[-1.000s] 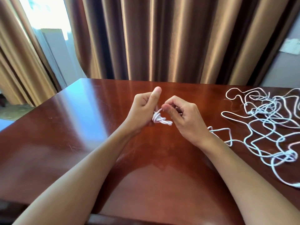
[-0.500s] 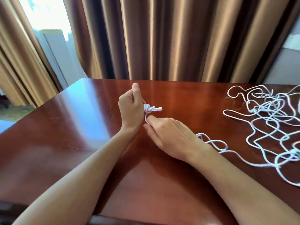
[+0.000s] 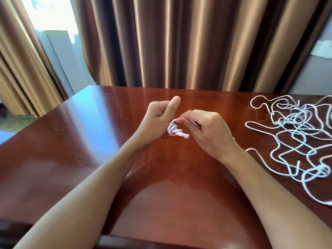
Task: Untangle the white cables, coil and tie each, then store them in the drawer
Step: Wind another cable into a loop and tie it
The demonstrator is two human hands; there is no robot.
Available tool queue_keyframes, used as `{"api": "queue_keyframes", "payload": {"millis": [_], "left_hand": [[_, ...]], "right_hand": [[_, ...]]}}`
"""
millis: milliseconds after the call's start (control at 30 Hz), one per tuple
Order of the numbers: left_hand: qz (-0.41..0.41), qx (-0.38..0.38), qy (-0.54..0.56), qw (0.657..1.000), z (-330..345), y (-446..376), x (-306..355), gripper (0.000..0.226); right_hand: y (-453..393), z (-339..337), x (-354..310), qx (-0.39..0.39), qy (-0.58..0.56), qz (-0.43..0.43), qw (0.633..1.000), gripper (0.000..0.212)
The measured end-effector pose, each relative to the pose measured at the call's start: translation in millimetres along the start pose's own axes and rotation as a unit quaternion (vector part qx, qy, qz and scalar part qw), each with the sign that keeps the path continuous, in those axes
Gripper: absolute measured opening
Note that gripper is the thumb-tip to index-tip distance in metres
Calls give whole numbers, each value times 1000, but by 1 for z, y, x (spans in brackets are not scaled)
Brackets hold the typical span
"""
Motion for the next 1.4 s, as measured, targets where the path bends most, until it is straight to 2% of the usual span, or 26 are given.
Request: {"api": "queue_keyframes", "payload": {"millis": [100, 200, 267, 333, 433, 500, 600, 733, 833, 900, 967, 1067, 1167, 1233, 1333, 1400], "left_hand": [[-48, 24, 68, 996, 0, 3, 0, 62], [-74, 100, 109, 986, -10, 1, -7, 63], [-58, 159, 93, 981, -20, 1, -10, 64], [-29, 218, 56, 974, -32, 2, -7, 64], [17, 283, 0, 959, -49, 2, -3, 63], [49, 286, -48, 956, -53, 0, -1, 61], [88, 237, -112, 961, -45, -3, 0, 58], [109, 115, -134, 978, -19, -4, 2, 57], [62, 33, -74, 995, -4, -3, -2, 56], [14, 17, -12, 1000, -1, -1, -4, 57], [-21, 27, 39, 999, -1, 0, -2, 60], [-42, 53, 88, 994, -3, 1, -1, 63], [-60, 123, 117, 984, -13, 1, -7, 63], [-53, 186, 101, 976, -25, 0, -9, 63], [-28, 262, 59, 963, -44, 0, -6, 63], [-8, 292, 30, 956, -54, 0, -5, 63]], "right_hand": [[5, 11, 7, -46, 14, 37, 998, 42], [14, 31, 1, -111, 67, 31, 991, 31], [20, 44, -3, -152, 98, 28, 983, 25], [26, 52, -12, -180, 112, 12, 977, 30], [26, 51, -29, -181, 109, -26, 977, 30], [22, 42, -51, -127, 87, -90, 984, 24], [16, 24, -64, -28, 92, -150, 984, 31], [2, 0, -38, 22, 66, -99, 993, 31], [-5, -17, -20, 64, 16, -53, 996, 26], [-6, -17, -6, 63, -28, -2, 998, 23], [-4, -9, 7, 45, -48, 38, 997, 23], [4, 11, 15, -22, -54, 77, 995, 25], [9, 21, 10, -53, -8, 72, 996, 24], [13, 29, 2, -83, 19, 55, 995, 21], [21, 42, -11, -144, -9, 52, 988, 15], [24, 46, -19, -157, -22, 41, 987, 17]]}}
Point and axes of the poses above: each hand's wrist, its own y-axis away from the middle knuckle, its own z-axis out of the palm, x = y × z, the point moved 10 cm from there along -y, towards the middle knuckle, and after that the axes turned 14 degrees about x, right-handed, at the moved point
